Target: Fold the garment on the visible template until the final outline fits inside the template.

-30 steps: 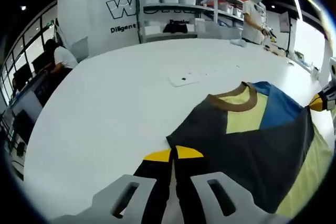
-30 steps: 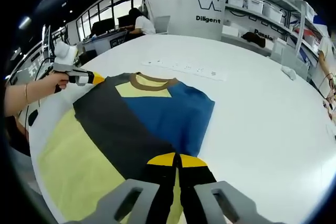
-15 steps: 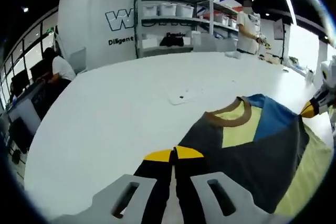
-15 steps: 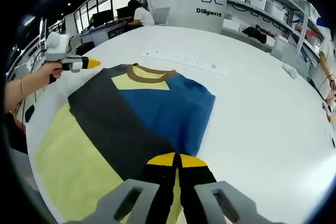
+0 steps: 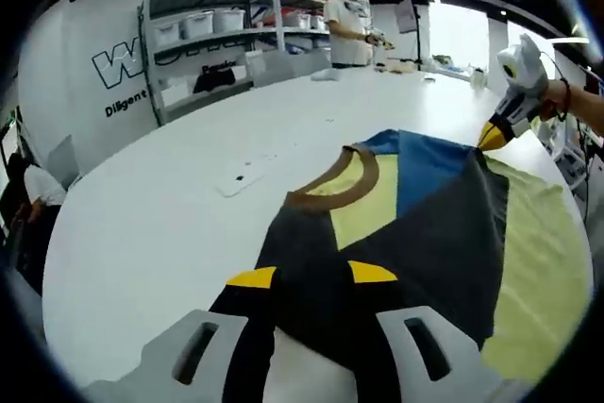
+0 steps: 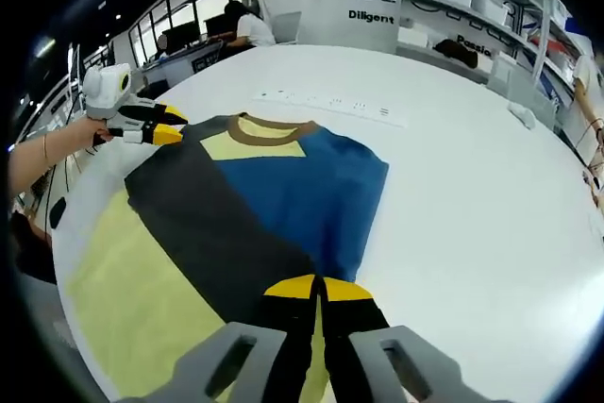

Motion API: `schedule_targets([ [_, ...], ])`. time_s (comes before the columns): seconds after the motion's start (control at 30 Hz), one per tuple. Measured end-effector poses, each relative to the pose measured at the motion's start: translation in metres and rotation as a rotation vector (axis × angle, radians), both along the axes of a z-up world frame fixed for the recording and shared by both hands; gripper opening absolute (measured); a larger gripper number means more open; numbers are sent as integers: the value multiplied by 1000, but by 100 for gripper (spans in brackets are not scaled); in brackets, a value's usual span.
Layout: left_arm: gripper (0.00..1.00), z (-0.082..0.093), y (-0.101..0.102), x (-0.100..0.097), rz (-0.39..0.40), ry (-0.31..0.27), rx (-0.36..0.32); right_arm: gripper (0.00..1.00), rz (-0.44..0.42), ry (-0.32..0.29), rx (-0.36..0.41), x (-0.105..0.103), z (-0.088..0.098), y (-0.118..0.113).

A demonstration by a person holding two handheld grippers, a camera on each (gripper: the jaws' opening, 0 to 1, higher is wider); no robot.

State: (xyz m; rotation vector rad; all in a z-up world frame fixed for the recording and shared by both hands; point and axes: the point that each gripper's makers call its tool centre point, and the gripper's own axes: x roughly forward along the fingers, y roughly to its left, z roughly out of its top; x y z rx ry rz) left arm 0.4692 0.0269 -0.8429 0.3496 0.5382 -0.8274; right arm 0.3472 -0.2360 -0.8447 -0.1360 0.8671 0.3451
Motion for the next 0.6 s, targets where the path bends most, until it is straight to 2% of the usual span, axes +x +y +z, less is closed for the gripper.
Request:
schedule_targets([
  [0.13, 36, -5, -9, 0, -37, 6, 1, 0, 19, 1, -7, 0, -2, 2],
  [0.23, 37, -14, -12, -1, -112, 3, 91, 0, 24, 2, -5, 0, -2, 2],
  [0.37, 35, -12, -16, 5, -112, 21, 77, 0, 20, 11, -8, -1, -5, -1],
  [0.6, 19, -14, -20, -2, -128, 52, 76, 0, 29, 13, -20, -2, -5, 0],
])
